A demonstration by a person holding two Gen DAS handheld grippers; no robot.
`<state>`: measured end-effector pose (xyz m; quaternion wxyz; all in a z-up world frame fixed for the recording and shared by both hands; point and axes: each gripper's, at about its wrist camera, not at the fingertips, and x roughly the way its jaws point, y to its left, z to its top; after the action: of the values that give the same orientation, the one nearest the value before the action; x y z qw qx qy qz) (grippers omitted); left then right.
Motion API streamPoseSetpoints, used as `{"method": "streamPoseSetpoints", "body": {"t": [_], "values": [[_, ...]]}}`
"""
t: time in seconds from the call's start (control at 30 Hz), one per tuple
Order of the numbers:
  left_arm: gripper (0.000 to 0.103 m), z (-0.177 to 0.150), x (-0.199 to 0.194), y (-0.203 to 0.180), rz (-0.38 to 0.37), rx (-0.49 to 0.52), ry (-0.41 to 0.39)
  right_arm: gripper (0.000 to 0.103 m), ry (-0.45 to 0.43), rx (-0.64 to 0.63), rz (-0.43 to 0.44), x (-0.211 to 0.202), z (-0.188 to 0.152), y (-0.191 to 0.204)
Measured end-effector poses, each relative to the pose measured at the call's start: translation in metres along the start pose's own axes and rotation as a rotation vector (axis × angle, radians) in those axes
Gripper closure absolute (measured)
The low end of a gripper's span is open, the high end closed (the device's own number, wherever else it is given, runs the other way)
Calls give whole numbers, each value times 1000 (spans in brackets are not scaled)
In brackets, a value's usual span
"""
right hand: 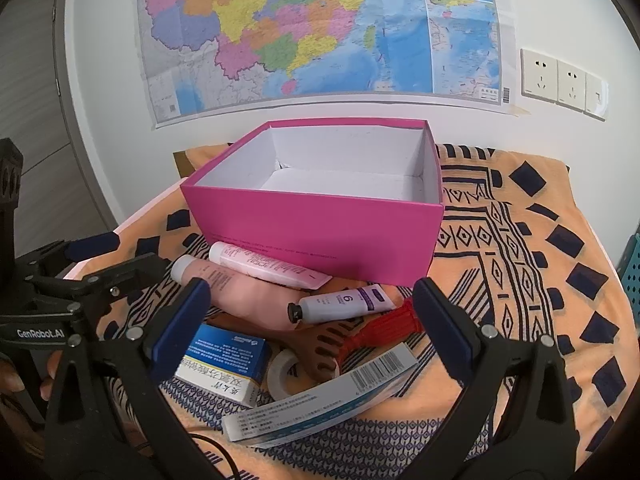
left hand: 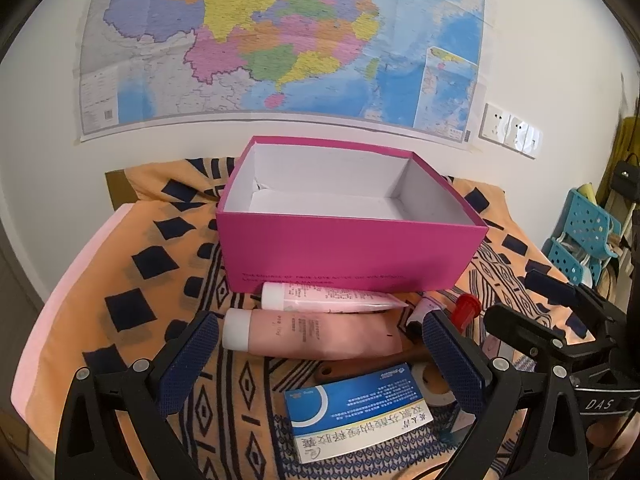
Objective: Organize rigid objects
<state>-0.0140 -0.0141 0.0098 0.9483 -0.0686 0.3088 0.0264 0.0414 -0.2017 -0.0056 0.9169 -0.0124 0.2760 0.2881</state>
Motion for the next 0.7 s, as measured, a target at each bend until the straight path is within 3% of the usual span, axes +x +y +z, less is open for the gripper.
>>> {"method": "streamPoseSetpoints", "body": {"t": [0.3,0.57,0.7], "values": [[0,-11,-3,-15,-95,75,20,2,-16,20,-17,-10,-2,-17],[0,-34,5,-48,-324,198,128,2,-3,98,-29,-19,-11,-56],[1,-41,21,-62,-321,221,188,2,23,109,6,-19,-21,-66]]}}
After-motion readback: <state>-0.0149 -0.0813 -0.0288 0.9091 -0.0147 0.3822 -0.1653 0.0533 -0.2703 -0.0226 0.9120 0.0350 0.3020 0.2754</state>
